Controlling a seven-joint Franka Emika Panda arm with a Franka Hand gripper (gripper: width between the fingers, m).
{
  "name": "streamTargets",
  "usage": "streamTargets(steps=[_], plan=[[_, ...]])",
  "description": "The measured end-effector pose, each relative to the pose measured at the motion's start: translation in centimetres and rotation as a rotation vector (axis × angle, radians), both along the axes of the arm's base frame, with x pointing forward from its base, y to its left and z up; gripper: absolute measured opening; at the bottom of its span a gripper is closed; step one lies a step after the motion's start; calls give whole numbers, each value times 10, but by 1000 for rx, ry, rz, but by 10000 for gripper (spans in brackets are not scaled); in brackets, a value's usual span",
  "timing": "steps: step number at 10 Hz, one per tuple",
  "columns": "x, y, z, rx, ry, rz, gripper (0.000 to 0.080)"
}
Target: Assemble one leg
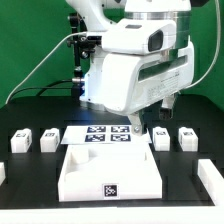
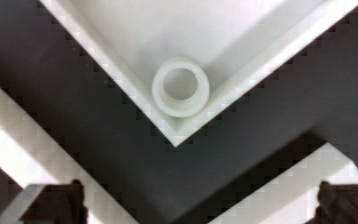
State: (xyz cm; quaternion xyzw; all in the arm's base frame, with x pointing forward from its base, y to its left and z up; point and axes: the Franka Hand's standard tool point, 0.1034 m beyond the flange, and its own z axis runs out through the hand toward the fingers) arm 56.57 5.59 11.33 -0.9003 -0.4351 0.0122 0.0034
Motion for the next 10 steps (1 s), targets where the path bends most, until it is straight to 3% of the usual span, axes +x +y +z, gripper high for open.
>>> streamTargets(steps=[2, 4, 6, 10], plan=[[0, 0, 0, 0, 0, 0, 650], [-3, -4, -1, -6, 3, 297, 650], [-37, -11, -6, -3, 15, 481, 650], [-43, -23, -10, 0, 21, 756, 650]])
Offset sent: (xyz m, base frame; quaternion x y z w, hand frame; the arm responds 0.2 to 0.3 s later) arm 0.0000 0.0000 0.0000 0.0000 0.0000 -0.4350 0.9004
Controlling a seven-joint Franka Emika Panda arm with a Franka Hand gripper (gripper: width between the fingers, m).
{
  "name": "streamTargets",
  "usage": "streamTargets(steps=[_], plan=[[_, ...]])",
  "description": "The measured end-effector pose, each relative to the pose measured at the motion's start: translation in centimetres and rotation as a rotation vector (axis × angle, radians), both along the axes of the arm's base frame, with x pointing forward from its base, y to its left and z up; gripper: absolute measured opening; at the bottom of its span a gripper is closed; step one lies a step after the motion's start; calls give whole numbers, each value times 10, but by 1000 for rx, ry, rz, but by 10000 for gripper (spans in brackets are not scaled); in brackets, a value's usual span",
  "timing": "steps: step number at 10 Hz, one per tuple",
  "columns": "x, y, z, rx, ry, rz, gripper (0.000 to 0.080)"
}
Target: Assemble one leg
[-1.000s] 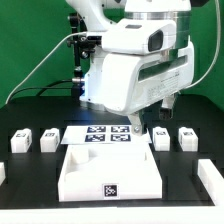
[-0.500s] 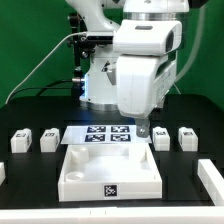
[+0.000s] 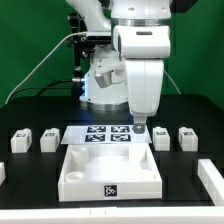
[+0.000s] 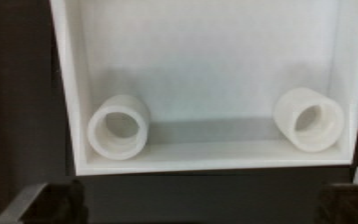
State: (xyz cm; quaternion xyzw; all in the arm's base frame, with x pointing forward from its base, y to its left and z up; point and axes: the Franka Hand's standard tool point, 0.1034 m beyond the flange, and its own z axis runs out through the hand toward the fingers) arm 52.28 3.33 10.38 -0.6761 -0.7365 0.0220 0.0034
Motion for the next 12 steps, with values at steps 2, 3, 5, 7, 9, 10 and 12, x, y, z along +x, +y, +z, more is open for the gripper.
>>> streamTargets(steps=[2, 3, 5, 7, 9, 10, 12], plan=[[-3, -1, -3, 0, 4, -15, 650], [-18, -4, -13, 3, 7, -17, 650], [-72, -16, -43, 14, 13, -17, 650], [-88, -29, -70, 31, 12, -28, 650], [-90, -46, -95, 45, 24, -60, 650], [-90, -48, -97, 46, 26, -68, 650], [-91, -47, -97, 46, 28, -69, 602]])
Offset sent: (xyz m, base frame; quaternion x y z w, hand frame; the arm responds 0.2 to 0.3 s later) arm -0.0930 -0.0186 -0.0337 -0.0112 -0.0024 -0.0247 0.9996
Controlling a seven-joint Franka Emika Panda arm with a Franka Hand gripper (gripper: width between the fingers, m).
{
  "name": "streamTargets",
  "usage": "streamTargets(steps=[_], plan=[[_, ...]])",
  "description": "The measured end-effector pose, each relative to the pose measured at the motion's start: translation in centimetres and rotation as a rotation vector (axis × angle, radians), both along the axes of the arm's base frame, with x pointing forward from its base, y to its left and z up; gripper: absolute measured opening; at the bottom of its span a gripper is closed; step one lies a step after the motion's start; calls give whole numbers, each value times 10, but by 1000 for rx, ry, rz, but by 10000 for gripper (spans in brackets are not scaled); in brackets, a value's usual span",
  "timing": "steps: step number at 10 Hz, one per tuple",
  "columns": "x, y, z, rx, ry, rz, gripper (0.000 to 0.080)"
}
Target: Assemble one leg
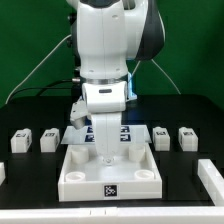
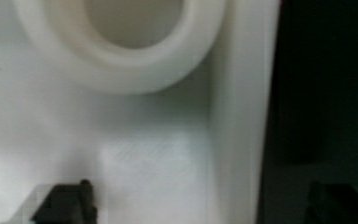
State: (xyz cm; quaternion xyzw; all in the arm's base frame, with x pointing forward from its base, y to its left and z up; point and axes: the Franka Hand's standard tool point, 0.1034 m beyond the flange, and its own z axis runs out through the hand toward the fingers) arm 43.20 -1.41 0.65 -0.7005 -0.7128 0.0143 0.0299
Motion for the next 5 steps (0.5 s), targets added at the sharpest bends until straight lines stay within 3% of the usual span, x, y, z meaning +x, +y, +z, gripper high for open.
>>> streamTargets(steps=[2, 3, 5], plan=[[0, 0, 0, 0, 1, -1, 302], [0, 0, 0, 0, 1, -1, 302], [1, 0, 0, 0, -3, -1, 57]])
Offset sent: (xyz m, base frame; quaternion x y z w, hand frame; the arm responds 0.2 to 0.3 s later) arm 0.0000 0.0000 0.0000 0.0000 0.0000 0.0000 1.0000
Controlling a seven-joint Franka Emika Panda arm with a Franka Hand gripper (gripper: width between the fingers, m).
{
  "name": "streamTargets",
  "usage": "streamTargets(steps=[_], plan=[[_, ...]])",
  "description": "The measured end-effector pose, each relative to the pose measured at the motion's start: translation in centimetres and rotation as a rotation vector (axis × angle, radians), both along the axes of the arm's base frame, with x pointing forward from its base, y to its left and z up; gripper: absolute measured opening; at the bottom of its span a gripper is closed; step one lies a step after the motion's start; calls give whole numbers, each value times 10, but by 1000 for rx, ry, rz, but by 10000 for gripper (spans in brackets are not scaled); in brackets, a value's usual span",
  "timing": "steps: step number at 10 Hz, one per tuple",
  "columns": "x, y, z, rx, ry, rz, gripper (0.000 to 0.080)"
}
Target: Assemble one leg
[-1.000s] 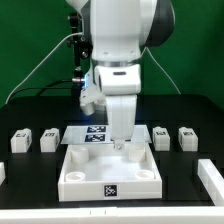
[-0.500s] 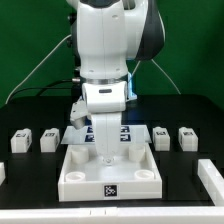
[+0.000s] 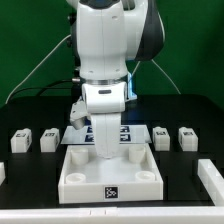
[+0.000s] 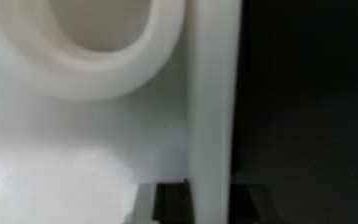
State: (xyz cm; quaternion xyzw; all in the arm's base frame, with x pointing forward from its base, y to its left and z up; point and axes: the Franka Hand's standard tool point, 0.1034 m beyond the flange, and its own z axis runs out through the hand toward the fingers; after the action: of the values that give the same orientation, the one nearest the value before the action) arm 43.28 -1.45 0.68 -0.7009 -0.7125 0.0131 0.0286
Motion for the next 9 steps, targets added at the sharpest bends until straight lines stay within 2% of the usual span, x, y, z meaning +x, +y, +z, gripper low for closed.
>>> streamTargets(steps=[8, 9], plan=[[3, 1, 1, 1, -13, -2, 57], [12, 12, 1, 6, -30, -9, 57]])
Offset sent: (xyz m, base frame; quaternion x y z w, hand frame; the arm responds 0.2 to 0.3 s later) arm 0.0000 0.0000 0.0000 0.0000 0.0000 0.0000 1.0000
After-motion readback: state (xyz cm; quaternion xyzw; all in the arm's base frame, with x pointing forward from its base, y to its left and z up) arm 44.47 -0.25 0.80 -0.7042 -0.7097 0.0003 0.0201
